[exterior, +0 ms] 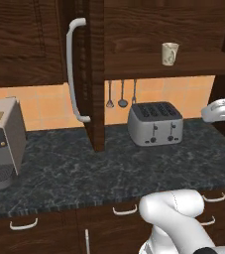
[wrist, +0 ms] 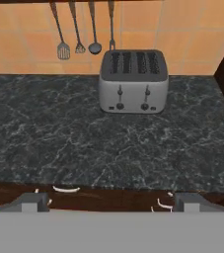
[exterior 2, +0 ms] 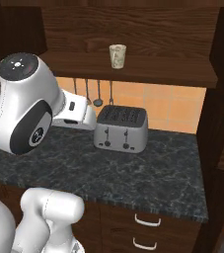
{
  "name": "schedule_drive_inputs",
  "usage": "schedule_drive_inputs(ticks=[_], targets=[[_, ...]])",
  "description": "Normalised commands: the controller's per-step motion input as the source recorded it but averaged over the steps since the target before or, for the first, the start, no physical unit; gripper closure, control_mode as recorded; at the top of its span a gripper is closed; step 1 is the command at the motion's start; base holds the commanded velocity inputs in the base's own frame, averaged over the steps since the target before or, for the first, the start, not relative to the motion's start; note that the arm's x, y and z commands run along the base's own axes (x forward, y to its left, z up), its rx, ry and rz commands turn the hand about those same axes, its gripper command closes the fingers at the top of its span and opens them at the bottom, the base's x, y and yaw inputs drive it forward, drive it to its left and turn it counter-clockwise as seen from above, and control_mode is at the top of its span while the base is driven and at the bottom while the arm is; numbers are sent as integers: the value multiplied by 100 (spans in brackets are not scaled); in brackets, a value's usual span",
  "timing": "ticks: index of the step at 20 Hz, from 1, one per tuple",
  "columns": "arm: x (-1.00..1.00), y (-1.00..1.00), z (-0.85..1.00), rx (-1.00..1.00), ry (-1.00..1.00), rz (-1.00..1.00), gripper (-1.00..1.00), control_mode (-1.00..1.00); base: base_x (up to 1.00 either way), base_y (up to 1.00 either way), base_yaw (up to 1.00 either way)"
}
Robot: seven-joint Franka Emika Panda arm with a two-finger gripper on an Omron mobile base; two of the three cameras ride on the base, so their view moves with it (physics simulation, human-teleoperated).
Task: Gather all objects into one cabinet and sort the glasses and bowls to opposite sides.
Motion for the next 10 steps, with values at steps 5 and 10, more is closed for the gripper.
schedule_drive_inputs(ticks=[5,10], targets=[[0,0,0,0,0,0,-100,100,100,-11,0],[0,0,0,0,0,0,-100,100,97,-73,0]])
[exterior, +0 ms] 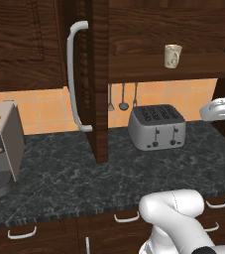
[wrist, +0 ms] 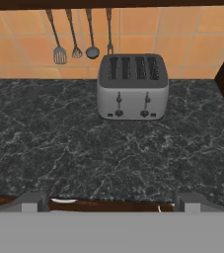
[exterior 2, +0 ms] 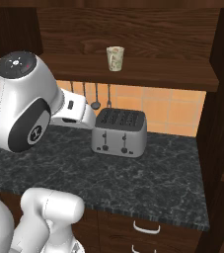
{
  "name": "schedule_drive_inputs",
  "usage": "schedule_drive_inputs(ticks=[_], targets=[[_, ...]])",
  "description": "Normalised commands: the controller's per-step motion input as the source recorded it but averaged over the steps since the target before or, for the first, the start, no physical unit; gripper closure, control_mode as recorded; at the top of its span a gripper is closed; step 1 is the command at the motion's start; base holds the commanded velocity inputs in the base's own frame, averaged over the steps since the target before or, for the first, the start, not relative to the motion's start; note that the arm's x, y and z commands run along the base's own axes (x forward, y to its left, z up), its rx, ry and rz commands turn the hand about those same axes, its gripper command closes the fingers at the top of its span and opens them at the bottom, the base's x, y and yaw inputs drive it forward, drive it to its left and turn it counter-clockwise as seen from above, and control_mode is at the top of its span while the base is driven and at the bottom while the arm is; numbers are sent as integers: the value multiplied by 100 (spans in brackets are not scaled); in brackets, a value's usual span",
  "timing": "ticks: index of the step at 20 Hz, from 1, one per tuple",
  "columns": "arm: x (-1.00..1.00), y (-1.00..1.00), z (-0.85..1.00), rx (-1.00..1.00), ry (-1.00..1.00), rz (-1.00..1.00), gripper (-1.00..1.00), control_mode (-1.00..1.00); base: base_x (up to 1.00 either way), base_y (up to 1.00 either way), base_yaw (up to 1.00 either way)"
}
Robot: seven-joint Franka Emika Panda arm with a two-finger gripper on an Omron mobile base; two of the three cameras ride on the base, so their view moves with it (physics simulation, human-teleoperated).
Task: Gather all objects into one cabinet and sort the glasses and bowls to opposite sides.
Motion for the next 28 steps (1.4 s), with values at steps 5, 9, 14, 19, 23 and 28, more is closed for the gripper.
schedule_drive_inputs(ticks=[5,9,14,19,23,28], targets=[[0,0,0,0,0,0,-100,100,9,-7,1],[0,0,0,0,0,0,-100,-100,5,0,1],[0,0,0,0,0,0,-100,-100,0,0,0],[1,-34,82,18,-18,6,-100,-100,0,0,0],[-23,-16,100,0,-31,0,-100,-100,0,0,0],[-27,0,90,-5,-36,-3,-100,-100,0,0,0]])
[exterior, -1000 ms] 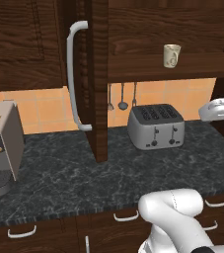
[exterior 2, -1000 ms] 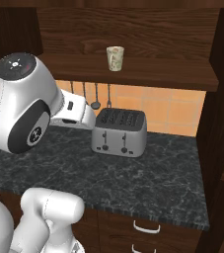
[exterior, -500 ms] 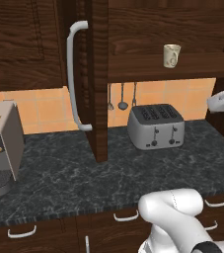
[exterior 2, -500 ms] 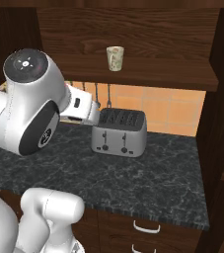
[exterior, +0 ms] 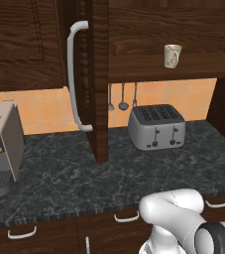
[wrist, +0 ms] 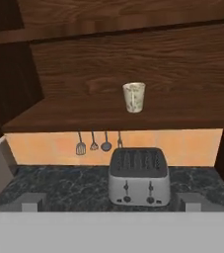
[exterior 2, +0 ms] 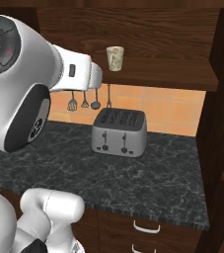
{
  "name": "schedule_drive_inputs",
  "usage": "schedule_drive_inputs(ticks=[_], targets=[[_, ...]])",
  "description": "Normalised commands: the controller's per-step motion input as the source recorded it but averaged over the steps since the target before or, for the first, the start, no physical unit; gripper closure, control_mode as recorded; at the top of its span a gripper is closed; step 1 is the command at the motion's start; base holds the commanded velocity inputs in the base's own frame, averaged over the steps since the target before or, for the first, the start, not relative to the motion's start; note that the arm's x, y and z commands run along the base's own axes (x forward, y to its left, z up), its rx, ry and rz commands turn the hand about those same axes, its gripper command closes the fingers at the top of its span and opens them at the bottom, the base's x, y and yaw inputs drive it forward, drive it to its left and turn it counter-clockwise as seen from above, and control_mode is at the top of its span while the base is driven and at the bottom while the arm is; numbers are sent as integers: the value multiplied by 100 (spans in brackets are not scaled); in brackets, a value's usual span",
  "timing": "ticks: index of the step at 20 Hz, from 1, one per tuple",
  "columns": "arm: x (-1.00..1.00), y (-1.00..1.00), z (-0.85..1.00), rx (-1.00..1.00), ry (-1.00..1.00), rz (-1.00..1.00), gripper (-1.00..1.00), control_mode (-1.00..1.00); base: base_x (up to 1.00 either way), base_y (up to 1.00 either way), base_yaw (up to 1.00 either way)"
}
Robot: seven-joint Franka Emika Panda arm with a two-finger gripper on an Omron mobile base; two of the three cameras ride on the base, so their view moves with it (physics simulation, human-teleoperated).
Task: Gather all objects into one cabinet and sort the glasses and bowls to opposite sides.
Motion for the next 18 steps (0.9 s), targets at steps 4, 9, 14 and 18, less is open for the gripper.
schedule_drive_inputs(ticks=[4,9,14,18], targets=[[0,4,56,-17,-27,-8,-100,-100,0,0,0],[5,6,6,-13,-6,-1,-100,-100,0,0,0],[61,1,25,0,9,-4,-100,-100,0,0,0],[91,9,23,0,17,-13,-100,-100,0,0,0]])
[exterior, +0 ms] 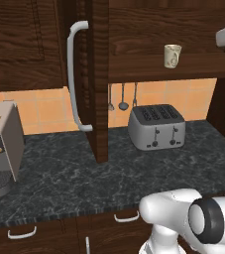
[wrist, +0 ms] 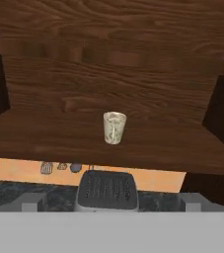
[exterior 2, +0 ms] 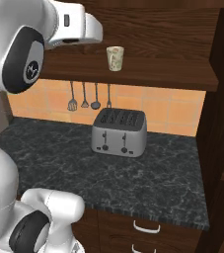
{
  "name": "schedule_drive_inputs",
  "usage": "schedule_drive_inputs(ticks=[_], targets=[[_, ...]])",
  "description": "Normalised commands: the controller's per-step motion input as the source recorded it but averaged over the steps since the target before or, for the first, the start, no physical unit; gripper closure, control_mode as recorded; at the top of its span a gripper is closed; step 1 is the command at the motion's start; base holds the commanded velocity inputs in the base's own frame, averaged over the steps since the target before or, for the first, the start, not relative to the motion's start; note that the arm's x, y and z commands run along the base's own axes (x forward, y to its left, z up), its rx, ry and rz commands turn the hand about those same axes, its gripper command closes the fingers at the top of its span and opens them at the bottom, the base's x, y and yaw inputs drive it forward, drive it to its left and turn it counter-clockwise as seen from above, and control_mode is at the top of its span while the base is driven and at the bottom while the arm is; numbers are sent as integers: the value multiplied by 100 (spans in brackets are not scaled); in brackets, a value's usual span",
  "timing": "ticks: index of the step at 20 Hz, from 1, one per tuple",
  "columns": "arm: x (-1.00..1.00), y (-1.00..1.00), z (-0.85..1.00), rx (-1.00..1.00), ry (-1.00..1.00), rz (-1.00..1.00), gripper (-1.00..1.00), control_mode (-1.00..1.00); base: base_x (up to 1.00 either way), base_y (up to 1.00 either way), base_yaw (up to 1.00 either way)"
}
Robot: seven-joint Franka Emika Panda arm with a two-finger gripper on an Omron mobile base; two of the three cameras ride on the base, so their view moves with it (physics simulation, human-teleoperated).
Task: Gather all objects into one cabinet and sort the glasses and bowls to opposite sides.
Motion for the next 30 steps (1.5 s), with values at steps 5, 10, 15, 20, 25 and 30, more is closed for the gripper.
schedule_drive_inputs(ticks=[5,10,15,20,25,30], targets=[[100,0,0,-1,26,-16,-100,-100,0,0,0],[80,-1,0,0,16,-9,-100,-100,0,0,0],[29,-5,-38,9,-1,0,-100,-100,0,0,0],[26,-15,-48,19,-8,0,-100,-100,0,0,0],[39,-2,-28,9,-1,0,-100,-100,0,0,0],[47,0,-22,0,0,-3,-100,-100,0,0,0]])
